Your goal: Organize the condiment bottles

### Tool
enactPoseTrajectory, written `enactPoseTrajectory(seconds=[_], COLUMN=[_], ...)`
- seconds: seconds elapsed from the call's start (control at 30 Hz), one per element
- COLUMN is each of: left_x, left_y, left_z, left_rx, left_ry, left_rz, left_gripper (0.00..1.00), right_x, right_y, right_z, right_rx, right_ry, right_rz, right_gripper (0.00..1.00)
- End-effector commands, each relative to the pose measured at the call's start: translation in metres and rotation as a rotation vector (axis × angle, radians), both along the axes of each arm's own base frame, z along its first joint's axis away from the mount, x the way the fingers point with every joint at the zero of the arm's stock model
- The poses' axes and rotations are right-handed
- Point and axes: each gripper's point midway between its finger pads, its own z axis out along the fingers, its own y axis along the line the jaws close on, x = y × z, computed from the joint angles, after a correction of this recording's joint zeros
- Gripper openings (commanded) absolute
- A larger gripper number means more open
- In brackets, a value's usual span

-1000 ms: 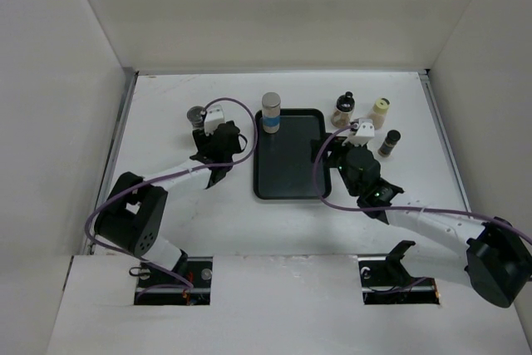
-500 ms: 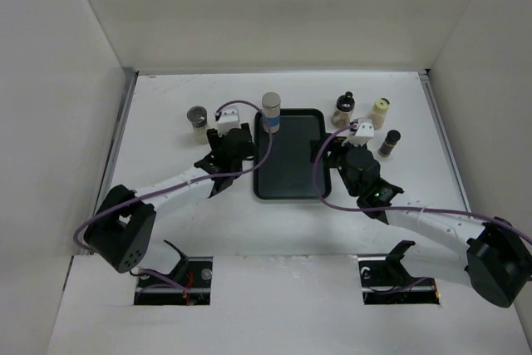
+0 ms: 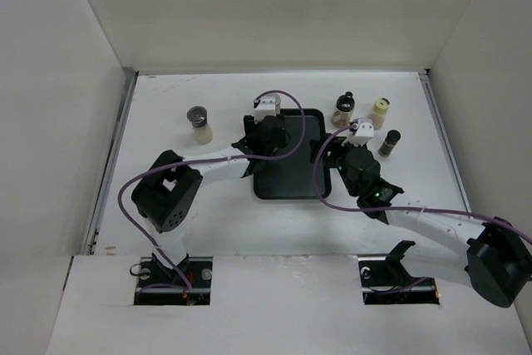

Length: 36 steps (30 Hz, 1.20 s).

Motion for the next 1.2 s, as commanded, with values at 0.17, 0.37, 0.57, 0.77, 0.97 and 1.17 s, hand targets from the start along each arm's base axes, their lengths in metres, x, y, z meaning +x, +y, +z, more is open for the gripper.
enactPoseTrajectory(seconds=[0.17, 0.37, 0.57, 0.77, 0.97, 1.17], left_x=[0.039, 0.029, 0.007, -0.007, 0.015, 0.028], left_y=[-0.026, -0.026, 0.012, 0.092, 0.171, 0.209], left_z=[0.050, 0.044, 0.076, 0.103, 0.087, 0.072], left_rx=[-0.106, -0.093, -0.113, -0.106, -0.104, -0.099], left_ry=[-0.152, -0.141, -0.191, -0.235, -0.159, -0.128], left_rz=[-0.018, -0.026, 0.032, 0.222, 0.413, 0.505], left_gripper=[0.46, 0.82, 0.91, 0.94, 0.95, 0.95], right_x=[0.001, 0.000, -0.001, -0.002, 0.002, 0.005], right_y=[0.006, 0.005, 0.004, 0.004, 0.006, 0.012], right_z=[0.033, 0.034, 0.036, 0.037, 0.032, 0.023], right_rx=[0.059, 0.062, 0.065, 0.066, 0.053, 0.029], right_ry=[-0.077, -0.080, -0.084, -0.085, -0.071, -0.046], right_rz=[0.015, 0.016, 0.015, 0.016, 0.016, 0.025], right_gripper=[0.90, 0.92, 0.93, 0.87, 0.83, 0.95])
